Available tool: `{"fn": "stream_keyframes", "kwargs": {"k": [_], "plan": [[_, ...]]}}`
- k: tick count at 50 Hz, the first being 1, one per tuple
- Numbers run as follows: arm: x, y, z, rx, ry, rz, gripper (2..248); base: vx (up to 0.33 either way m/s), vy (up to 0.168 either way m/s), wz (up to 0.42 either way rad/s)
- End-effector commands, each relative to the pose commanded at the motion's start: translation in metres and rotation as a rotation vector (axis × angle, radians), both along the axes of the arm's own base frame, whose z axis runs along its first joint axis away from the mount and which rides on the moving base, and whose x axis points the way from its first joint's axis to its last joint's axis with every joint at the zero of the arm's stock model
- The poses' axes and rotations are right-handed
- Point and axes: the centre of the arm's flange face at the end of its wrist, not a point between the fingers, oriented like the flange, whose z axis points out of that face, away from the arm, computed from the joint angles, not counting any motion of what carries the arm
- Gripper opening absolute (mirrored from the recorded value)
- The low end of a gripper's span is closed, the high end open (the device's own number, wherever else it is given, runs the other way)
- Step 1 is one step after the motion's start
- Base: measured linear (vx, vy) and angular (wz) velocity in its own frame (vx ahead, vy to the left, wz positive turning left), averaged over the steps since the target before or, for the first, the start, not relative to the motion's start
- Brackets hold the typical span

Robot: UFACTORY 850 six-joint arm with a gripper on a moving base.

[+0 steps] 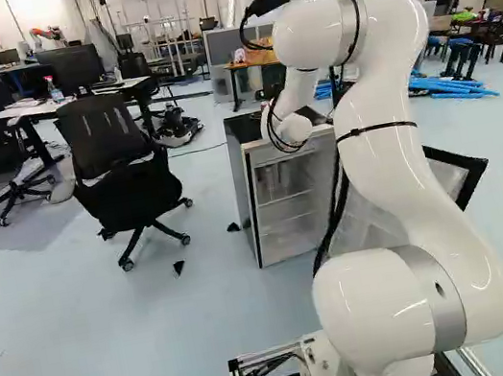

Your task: Grab a drink from the fridge

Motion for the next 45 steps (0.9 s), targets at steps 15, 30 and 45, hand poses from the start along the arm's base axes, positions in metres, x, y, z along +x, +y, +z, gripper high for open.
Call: {"fn": "stream_keyframes", "kwargs": {"k": [15, 30, 45], "plan": [[-0.025, 0.007, 0.005, 0.004, 0.023, 0.004, 247, 0.0, 0.0, 0.0], [-0.055, 0.006, 0.01, 0.007, 0.047, -0.005, 247, 0.0, 0.0, 0.0], [-0.086, -0.001, 0.021, 0.01, 0.058, -0.024, 247, 0.0, 0.0, 0.0]]}}
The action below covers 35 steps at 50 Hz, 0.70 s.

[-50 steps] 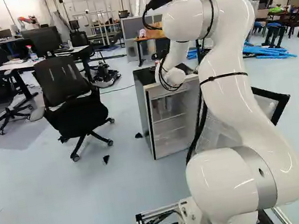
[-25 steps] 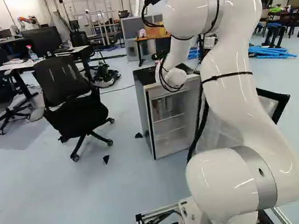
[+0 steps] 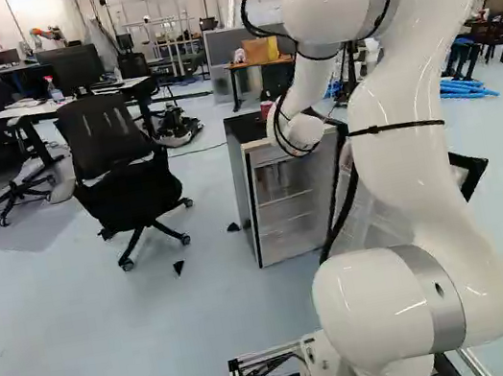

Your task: Grab a drink from the fridge

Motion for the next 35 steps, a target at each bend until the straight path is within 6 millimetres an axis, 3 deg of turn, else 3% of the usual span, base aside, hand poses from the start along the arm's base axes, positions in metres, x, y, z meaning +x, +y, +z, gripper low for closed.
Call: {"fn": "stream_keyframes", "kwargs": {"k": [35], "plan": [[-0.067, -0.026, 0.04, 0.004, 0.026, -0.088, 247, 0.0, 0.0, 0.0]]}}
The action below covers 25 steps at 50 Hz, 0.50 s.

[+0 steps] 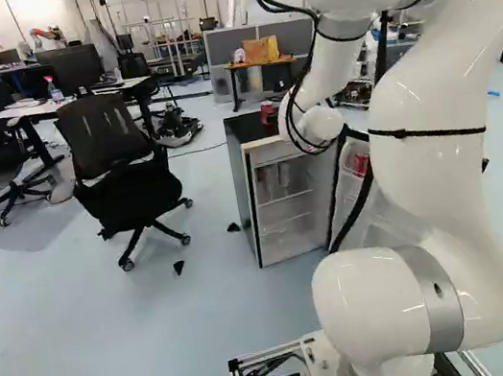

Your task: Grab a drink from the fridge

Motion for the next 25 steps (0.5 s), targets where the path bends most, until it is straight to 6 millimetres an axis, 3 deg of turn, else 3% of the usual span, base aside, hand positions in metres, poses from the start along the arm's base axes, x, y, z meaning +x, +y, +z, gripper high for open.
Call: {"fn": "stream_keyframes", "kwargs": {"k": [25], "plan": [[-0.039, -0.034, 0.012, 0.043, 0.144, -0.131, 247, 0.0, 0.0, 0.0]]}}
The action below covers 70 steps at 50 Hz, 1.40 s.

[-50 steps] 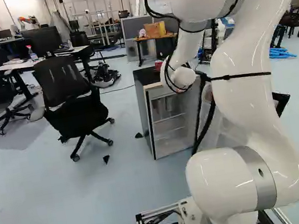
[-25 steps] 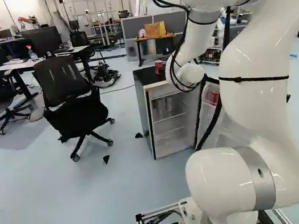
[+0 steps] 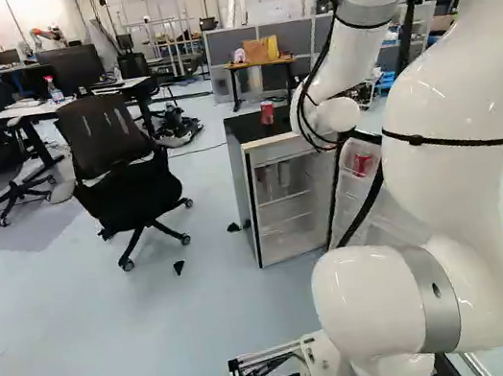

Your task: Grab a drink from the fridge

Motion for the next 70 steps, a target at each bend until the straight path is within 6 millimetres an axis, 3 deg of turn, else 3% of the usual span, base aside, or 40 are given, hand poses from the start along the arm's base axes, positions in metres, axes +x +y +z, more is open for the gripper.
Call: {"fn": "stream_keyframes", "kwargs": {"k": [29, 70], "plan": [[-0.042, -0.04, 0.012, 0.087, 0.173, -0.165, 247, 0.0, 0.0, 0.0], [-0.081, -0.093, 0.036, 0.196, 0.377, -0.32, 247, 0.0, 0.0, 0.0]]}}
